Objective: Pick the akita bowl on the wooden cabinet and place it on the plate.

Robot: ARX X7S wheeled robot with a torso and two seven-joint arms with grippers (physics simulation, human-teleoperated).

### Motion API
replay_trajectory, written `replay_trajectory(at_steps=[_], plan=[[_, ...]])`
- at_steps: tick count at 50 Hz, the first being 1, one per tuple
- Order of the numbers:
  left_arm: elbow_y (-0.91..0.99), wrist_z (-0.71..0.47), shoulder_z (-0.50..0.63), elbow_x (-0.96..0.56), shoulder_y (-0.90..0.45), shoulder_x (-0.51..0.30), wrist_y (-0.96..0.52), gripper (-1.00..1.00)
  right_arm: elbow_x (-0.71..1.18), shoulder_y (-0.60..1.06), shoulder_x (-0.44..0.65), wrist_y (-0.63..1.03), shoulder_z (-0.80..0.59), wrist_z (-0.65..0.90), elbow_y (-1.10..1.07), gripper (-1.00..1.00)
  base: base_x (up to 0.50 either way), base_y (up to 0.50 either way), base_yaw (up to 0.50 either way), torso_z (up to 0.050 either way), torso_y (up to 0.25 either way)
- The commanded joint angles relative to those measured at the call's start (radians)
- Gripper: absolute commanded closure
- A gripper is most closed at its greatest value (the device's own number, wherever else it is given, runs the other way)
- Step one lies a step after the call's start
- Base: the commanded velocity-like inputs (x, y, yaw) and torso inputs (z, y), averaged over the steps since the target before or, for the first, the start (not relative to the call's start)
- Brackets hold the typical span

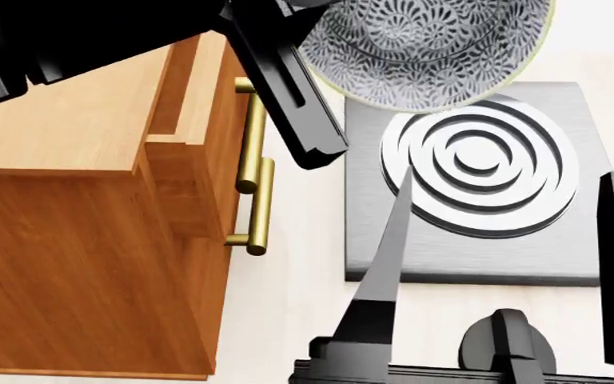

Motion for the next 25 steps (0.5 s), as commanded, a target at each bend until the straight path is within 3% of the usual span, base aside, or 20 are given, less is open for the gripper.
replay_trajectory(at_steps=[1,25], plan=[[0.035,-0.007,-0.013,0.011,0.015,-0.026,0.007,1.00,0.006,0.005,0.011,-0.023,-0.008,0.004,0.021,-1.00,0.00,0.00,0.00,0.000,0.000],[0.077,0.012,-0.001,0.025,0.073,-0.078,0.030,1.00,-0.002,0.011,0.014,-0.012,-0.021,0.018,0.002,-1.00,0.00,0.00,0.00,0.000,0.000]])
